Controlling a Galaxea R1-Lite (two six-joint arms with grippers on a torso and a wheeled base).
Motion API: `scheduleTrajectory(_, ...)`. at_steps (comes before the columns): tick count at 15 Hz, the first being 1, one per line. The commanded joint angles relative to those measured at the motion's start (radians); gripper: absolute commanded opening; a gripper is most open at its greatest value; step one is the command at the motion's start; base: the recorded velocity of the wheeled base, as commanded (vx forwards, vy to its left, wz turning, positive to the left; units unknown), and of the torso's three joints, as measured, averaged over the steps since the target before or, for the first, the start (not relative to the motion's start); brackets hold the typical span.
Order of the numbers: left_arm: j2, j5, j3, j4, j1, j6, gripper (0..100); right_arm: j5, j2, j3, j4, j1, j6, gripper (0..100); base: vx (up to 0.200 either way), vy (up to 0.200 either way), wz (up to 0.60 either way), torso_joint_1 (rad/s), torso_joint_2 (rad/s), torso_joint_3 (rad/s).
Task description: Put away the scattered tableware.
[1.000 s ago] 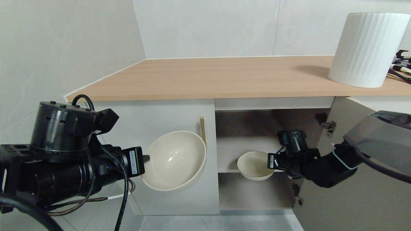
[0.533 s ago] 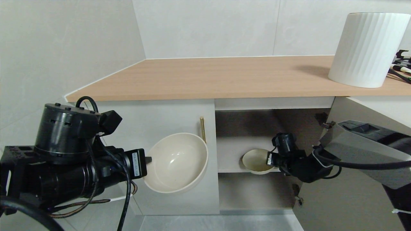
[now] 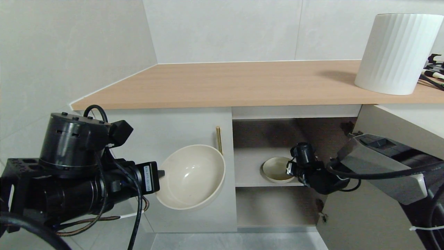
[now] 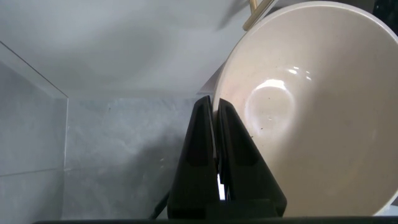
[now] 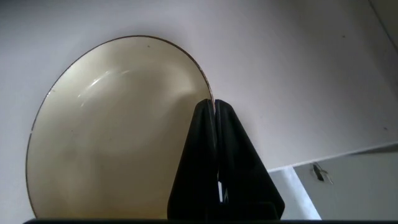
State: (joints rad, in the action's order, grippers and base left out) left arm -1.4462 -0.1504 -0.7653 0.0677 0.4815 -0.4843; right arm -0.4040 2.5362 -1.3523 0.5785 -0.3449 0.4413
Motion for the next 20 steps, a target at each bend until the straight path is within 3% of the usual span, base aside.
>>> scheduleTrajectory(1, -0.003, -0.001, 0.0, 0.001, 0.0, 0.0, 0, -0.002, 0.015, -0.025, -0.002, 0.0, 0.001, 0, 0.0, 0.0, 0.0, 0.0, 0.0, 0.0)
scheduleTrajectory(4, 0.003, -0.001, 0.0, 0.001, 0.0, 0.0, 0, -0.007, 0.019, -0.036, -0.002, 0.001, 0.004, 0, 0.0, 0.0, 0.0, 0.0, 0.0, 0.0)
scheduleTrajectory(5, 0.003, -0.001, 0.0, 0.001, 0.0, 0.0, 0, -0.006, 0.019, -0.036, -0.002, 0.003, 0.007, 100, 0.0, 0.0, 0.0, 0.0, 0.0, 0.0)
scheduleTrajectory(10, 0.001, -0.001, 0.0, 0.001, 0.0, 0.0, 0, -0.007, -0.013, -0.036, -0.002, 0.004, 0.05, 100, 0.0, 0.0, 0.0, 0.0, 0.0, 0.0)
scheduleTrajectory(14, -0.007, 0.003, 0.0, 0.001, 0.002, 0.003, 0, 0.021, -0.157, 0.119, 0.003, -0.014, 0.065, 100, 0.0, 0.0, 0.0, 0.0, 0.0, 0.0)
scheduleTrajectory(18, -0.111, 0.002, -0.038, 0.006, 0.071, 0.012, 0, 0.231, -0.484, 0.381, -0.005, -0.054, 0.024, 100, 0.0, 0.0, 0.0, 0.0, 0.0, 0.0)
scheduleTrajectory(20, -0.183, -0.005, -0.042, 0.035, 0.111, 0.039, 0, 0.315, -0.657, 0.467, -0.066, -0.098, -0.042, 100, 0.0, 0.0, 0.0, 0.0, 0.0, 0.0)
